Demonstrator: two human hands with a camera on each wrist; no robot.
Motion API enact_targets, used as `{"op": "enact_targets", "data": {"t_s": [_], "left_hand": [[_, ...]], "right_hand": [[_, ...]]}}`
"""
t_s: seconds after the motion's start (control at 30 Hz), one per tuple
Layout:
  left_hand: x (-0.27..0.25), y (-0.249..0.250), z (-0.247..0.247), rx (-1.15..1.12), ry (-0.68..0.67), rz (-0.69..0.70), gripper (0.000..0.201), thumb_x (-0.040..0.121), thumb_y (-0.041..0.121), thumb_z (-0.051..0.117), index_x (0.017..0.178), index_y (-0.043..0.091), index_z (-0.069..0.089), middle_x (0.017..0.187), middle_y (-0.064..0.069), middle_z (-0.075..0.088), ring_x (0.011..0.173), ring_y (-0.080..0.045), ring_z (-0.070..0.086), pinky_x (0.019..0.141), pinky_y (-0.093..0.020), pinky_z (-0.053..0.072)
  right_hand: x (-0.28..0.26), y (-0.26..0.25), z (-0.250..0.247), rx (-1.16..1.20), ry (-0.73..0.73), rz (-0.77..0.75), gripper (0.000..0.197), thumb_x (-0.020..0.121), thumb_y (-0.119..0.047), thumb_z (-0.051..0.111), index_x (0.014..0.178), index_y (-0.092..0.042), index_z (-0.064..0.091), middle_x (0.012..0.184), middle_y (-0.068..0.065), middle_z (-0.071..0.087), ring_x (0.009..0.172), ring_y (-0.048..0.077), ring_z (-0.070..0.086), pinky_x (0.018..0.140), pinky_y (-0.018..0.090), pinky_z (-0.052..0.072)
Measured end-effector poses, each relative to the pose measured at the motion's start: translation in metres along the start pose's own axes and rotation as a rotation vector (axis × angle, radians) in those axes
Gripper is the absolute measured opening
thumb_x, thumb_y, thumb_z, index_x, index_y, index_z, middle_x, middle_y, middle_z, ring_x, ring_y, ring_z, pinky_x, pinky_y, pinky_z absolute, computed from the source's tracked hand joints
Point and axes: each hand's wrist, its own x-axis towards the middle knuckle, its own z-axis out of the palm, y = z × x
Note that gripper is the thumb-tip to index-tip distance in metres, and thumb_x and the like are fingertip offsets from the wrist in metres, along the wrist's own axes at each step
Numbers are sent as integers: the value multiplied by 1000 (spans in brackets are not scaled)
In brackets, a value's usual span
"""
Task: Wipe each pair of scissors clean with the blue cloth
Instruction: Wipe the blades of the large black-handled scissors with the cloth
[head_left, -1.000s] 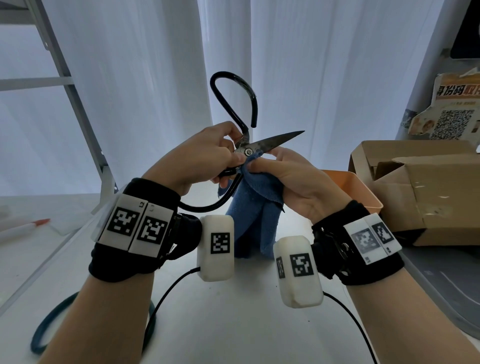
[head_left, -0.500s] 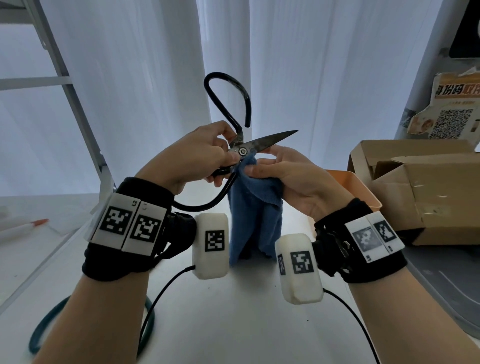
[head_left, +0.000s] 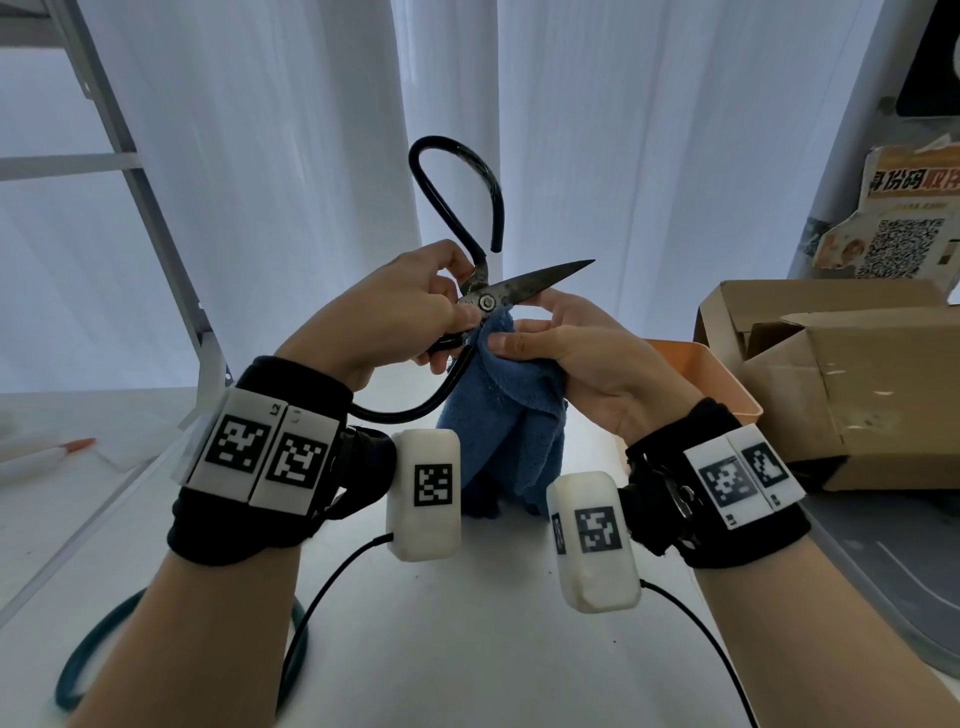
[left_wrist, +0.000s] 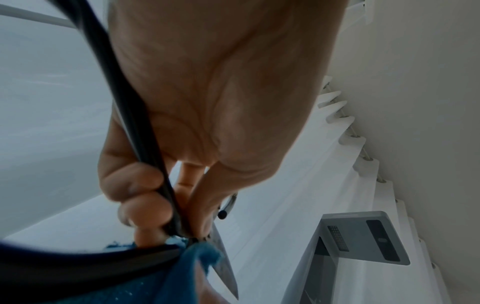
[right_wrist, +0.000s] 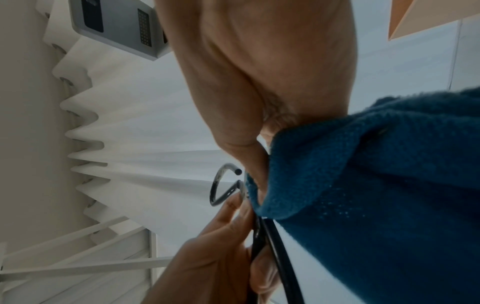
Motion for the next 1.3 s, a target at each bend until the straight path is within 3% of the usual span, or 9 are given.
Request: {"op": "enact_targets", "data": {"t_s": [0.13, 0.33, 0.47, 0.63, 0.87, 1.13, 1.3], "left_hand": [[0, 0, 0, -20, -43, 0, 13, 98, 7, 56, 104, 18, 53, 67, -2, 56, 49, -15, 53, 47, -23, 42], [-1, -2, -9, -32, -30, -25, 12, 98, 7, 57, 106, 16, 56, 52, 9, 53, 48, -15, 51, 51, -26, 41], [-3, -5, -13, -45, -40, -40, 12, 98, 9, 59, 108, 15, 56, 53, 8, 53, 48, -15, 50, 52, -27, 41], [-2, -2, -5, -6, -105, -23, 12, 97, 8, 57, 107, 15, 55, 55, 5, 53, 52, -20, 50, 56, -31, 41], [-3, 0, -8, -70, -39, -33, 11, 97, 6, 58, 104, 14, 57, 53, 5, 53, 48, -17, 50, 52, -29, 40], [-3, 2, -3, -29, -23, -10, 11, 98, 9, 56, 105, 18, 55, 55, 5, 53, 49, -14, 50, 53, -28, 41], [-4, 1, -8, -18, -23, -10, 11, 98, 10, 58, 105, 18, 56, 54, 5, 55, 48, -14, 49, 53, -28, 41]], "right_hand": [[2, 2, 1, 60, 59, -20, 50, 82, 6, 72, 128, -1, 55, 116, 28, 69, 108, 38, 68, 91, 39, 58], [4, 3, 3, -29, -9, 16, 49, 84, 2, 72, 130, -4, 56, 119, 24, 69, 114, 35, 66, 99, 41, 54], [2, 1, 2, -111, -53, 46, 50, 84, 1, 72, 131, -7, 55, 119, 25, 68, 110, 33, 68, 96, 39, 56], [2, 3, 1, -85, 20, -1, 39, 84, 1, 73, 120, 8, 61, 117, 27, 69, 111, 39, 67, 99, 46, 53], [1, -2, -1, -38, -54, 45, 45, 87, 0, 69, 130, -2, 58, 122, 23, 68, 118, 37, 63, 100, 41, 53], [0, -1, -3, 80, -59, 28, 46, 88, 3, 67, 132, 0, 55, 124, 23, 67, 111, 33, 66, 96, 37, 55], [-2, -3, -1, 42, -97, 40, 46, 88, 9, 62, 132, 0, 55, 125, 24, 66, 113, 32, 66, 100, 38, 53]]}}
